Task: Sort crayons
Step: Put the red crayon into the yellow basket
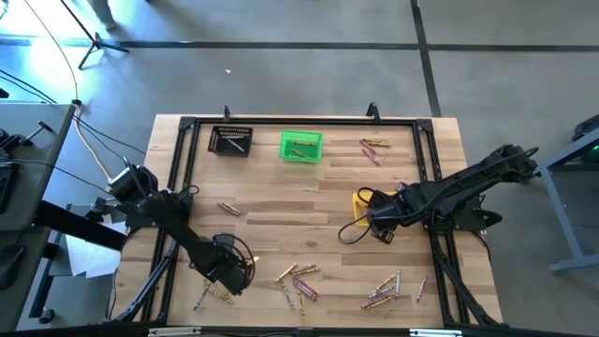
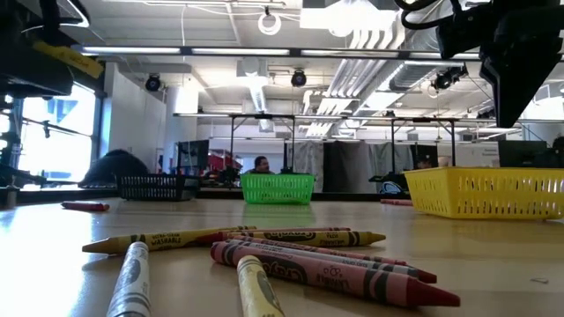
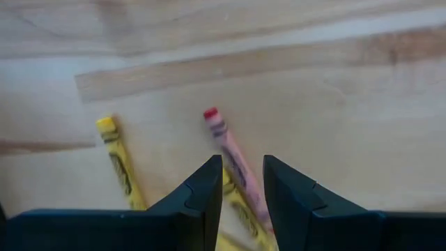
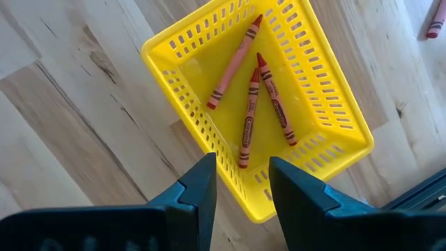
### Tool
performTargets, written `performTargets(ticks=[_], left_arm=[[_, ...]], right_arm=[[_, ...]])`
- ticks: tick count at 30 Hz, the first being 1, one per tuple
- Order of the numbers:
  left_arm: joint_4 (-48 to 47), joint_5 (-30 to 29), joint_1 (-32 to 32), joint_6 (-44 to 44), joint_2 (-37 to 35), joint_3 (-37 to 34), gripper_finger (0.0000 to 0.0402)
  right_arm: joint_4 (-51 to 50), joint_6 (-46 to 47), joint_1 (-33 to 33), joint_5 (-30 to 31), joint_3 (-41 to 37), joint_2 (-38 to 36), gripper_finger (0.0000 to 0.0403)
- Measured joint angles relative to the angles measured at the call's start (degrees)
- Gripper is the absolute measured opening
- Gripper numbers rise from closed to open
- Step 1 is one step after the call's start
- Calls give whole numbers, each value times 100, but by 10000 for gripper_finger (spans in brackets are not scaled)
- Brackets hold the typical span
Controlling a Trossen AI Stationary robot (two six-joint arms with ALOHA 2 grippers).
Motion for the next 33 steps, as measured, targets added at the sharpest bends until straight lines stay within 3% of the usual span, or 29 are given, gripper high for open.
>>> performTargets(ticks=[18,25,33], left_arm=[[96,66,11,-158,479,20,89],[249,53,13,-64,472,15,10],[425,-255,256,565,412,92,3]], right_arm=[[-70,52,0,-57,1,0,119],[-164,230,-2,-65,35,-182,119],[-184,370,0,291,422,-937,119]])
